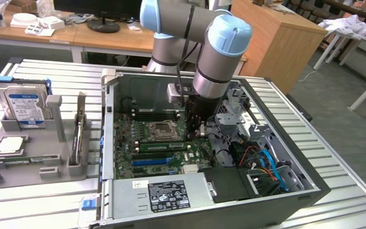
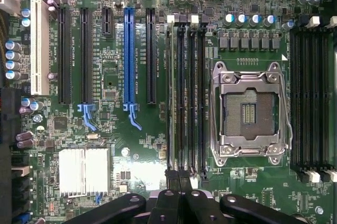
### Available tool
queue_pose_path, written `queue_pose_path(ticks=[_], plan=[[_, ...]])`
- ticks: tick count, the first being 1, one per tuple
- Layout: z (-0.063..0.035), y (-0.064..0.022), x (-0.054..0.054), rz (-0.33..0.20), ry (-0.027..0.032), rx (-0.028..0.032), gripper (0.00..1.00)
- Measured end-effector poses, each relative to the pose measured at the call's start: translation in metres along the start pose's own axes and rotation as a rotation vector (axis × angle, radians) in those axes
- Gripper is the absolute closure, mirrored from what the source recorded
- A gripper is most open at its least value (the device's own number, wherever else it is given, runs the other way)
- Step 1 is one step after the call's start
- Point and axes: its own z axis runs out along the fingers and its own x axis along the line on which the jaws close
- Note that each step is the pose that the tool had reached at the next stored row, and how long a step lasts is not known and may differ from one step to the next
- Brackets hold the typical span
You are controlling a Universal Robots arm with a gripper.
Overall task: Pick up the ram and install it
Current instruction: 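Press down the ram until it locks into place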
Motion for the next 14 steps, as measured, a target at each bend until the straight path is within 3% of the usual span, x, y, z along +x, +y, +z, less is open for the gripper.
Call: queue_pose_path(ticks=[14], plan=[[0.0054,-0.0001,0.0003,0.0,0.0002,0.0001,0.89]])
